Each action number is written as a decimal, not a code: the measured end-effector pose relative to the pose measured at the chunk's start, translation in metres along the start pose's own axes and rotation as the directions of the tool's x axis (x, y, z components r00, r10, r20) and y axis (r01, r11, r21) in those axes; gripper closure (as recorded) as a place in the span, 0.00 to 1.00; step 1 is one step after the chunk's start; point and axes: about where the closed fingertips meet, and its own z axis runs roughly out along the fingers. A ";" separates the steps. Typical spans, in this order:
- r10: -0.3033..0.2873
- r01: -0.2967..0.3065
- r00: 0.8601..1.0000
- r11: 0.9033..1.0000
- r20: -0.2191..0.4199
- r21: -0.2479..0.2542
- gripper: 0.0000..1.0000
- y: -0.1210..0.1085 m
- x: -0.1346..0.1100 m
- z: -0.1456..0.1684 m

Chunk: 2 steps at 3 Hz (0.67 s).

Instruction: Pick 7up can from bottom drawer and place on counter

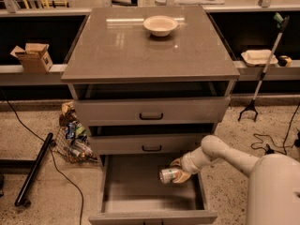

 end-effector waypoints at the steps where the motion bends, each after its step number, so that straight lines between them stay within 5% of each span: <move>1: -0.049 0.049 0.999 0.999 -0.023 -0.003 1.00 -0.006 -0.027 -0.045; 2: -0.107 0.108 0.990 0.994 -0.091 0.008 1.00 -0.020 -0.066 -0.111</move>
Offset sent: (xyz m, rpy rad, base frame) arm 0.0233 -0.0307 0.2384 -0.1720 -0.1780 0.0962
